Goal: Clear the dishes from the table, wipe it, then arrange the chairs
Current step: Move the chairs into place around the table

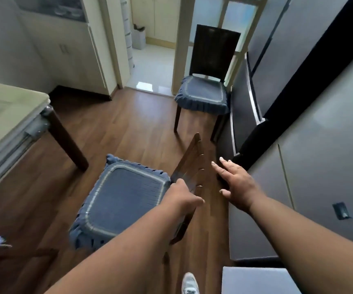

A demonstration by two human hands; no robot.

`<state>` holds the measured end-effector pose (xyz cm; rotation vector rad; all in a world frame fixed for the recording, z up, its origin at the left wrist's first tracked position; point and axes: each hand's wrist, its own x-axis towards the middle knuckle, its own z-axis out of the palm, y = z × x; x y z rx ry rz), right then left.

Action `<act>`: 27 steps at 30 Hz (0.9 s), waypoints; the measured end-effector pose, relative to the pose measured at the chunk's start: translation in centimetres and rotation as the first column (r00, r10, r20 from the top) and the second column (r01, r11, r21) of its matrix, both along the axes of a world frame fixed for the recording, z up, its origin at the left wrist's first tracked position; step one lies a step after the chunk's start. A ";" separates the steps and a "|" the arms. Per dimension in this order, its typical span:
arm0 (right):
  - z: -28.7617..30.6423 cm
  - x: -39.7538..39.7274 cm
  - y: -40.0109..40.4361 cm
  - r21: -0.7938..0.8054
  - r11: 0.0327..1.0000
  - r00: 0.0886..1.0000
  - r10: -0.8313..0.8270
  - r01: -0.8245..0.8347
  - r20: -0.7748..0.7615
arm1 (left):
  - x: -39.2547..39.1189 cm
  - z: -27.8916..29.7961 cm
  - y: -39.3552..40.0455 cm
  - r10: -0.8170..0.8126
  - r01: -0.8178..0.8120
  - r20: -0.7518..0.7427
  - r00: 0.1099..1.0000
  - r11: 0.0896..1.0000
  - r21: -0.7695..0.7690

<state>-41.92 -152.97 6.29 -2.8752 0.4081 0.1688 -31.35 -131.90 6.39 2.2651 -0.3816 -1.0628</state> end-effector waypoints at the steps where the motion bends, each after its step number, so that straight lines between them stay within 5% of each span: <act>1: 0.2 1.8 -0.7 -0.054 0.991 0.993 0.119 -0.120 -0.027 | -0.1 -0.2 -0.3 -0.001 0.001 -0.010 1.000 1.000 0.021; 5: 1.5 7.8 -1.4 -0.206 0.867 0.881 0.401 -0.453 -0.249 | -1.5 -1.3 -1.7 0.010 -0.003 -0.074 0.997 0.996 0.084; 9: 0.2 10.9 -1.8 -0.166 0.810 0.789 0.465 -0.562 -0.401 | -2.7 -2.2 -3.2 -0.005 -0.005 0.081 0.997 0.992 0.123; 23: -0.2 14.8 -0.8 -0.353 0.442 0.566 0.653 -0.824 -0.502 | -3.2 -1.8 -3.1 -0.054 -0.017 0.248 0.967 0.961 0.275; 27: -0.4 16.1 0.7 -0.360 0.406 0.541 0.682 -0.840 -0.492 | -2.4 -2.2 -1.3 -0.020 -0.056 0.267 0.963 0.960 0.274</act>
